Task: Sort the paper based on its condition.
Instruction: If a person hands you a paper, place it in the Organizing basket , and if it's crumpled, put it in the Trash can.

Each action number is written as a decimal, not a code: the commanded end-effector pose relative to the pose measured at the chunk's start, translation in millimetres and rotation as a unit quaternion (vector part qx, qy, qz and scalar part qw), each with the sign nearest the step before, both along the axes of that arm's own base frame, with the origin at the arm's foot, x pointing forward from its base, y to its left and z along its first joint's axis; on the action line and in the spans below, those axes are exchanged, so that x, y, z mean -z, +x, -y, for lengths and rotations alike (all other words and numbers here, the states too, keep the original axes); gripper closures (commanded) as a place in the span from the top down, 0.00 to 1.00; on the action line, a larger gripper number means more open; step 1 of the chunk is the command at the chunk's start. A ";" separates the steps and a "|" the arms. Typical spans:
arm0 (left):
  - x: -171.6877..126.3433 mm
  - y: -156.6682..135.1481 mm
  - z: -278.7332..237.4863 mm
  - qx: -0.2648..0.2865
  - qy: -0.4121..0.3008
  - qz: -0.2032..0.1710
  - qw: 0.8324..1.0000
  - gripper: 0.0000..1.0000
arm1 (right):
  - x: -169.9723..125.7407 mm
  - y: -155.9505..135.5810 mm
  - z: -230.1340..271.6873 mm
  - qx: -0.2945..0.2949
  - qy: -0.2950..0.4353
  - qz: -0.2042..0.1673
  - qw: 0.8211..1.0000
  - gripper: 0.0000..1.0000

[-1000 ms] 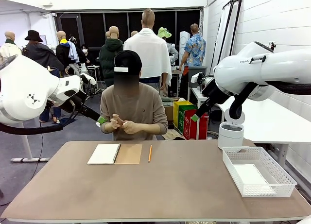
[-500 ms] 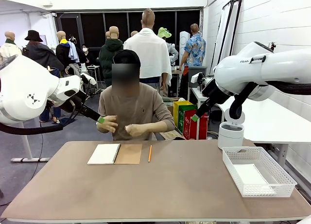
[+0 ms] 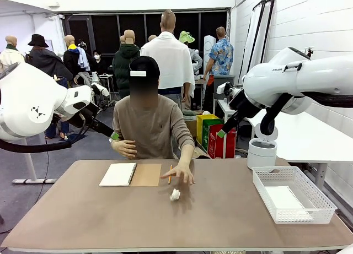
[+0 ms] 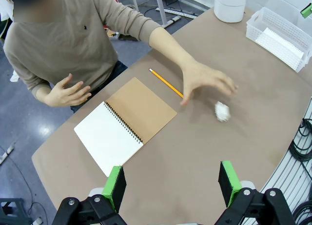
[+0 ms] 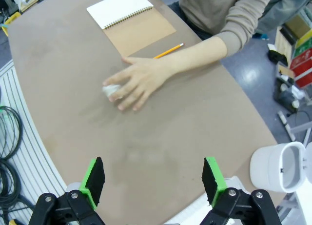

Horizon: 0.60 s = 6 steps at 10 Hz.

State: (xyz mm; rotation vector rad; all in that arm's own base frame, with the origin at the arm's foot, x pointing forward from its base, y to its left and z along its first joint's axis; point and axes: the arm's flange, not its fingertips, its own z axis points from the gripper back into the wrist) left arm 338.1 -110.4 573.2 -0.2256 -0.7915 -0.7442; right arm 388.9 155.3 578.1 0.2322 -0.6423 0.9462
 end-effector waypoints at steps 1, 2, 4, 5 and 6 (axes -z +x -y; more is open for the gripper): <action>0.3 0.1 -1.1 0.001 -0.003 -0.002 1.000 1.00 | -1.1 2.8 -1.0 -0.004 -0.002 -0.006 1.000 1.00; 0.3 0.1 -1.1 0.001 -0.003 -0.002 1.000 1.00 | -1.1 2.8 -1.0 -0.004 -0.002 -0.006 1.000 1.00; 0.3 0.1 -1.1 0.001 -0.003 -0.002 1.000 1.00 | -1.1 2.8 -1.0 -0.004 -0.002 -0.006 1.000 1.00; 0.3 0.1 -1.1 0.001 -0.003 -0.002 1.000 1.00 | -1.1 2.8 -1.0 -0.004 -0.002 -0.006 1.000 1.00; 0.3 0.1 -1.1 0.001 -0.003 -0.002 1.000 1.00 | -1.1 2.8 -1.0 -0.004 -0.002 -0.006 1.000 1.00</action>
